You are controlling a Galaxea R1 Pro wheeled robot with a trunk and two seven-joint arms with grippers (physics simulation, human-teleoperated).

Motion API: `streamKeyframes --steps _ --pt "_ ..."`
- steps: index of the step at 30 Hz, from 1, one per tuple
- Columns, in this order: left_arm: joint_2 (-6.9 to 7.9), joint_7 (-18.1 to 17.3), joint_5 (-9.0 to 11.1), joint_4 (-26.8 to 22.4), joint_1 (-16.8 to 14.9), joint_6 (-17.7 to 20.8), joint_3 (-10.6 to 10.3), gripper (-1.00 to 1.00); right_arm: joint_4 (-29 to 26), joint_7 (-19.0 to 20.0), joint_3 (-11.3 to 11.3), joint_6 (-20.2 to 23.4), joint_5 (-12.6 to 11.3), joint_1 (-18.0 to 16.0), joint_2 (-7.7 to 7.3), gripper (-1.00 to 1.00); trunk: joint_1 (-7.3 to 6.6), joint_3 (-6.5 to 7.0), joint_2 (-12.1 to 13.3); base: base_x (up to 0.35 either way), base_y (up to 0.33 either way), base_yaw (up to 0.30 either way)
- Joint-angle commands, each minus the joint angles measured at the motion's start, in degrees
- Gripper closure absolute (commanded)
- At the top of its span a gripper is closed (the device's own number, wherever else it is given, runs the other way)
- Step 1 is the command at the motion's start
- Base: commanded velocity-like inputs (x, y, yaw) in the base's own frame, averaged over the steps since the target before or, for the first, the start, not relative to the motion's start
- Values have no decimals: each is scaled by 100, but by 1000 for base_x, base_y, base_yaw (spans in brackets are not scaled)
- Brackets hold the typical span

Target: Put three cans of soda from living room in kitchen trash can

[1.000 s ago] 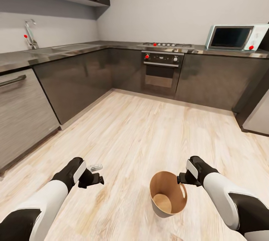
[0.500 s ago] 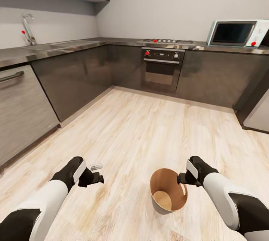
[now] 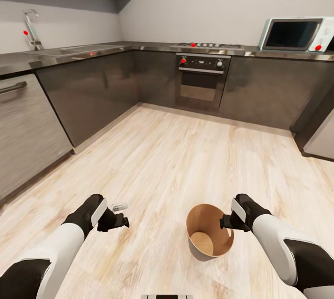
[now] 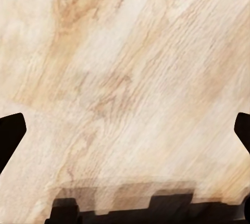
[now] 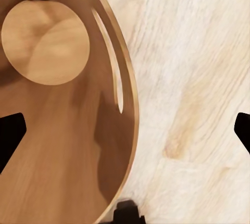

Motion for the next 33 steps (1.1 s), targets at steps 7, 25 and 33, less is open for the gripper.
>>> streamKeyframes --steps 7,25,33 --pt "0 2 0 0 0 -11 0 -100 -8 -3 0 0 10 0 -2 -100 0 -32 0 0 0 0" --pt "0 -2 0 0 0 -23 0 -100 0 -4 0 0 -3 0 3 -100 159 -234 -284 0 0 0" --pt "0 -3 0 0 0 -34 0 -100 1 0 -2 0 -3 1 2 -100 161 -297 -285 0 0 0"
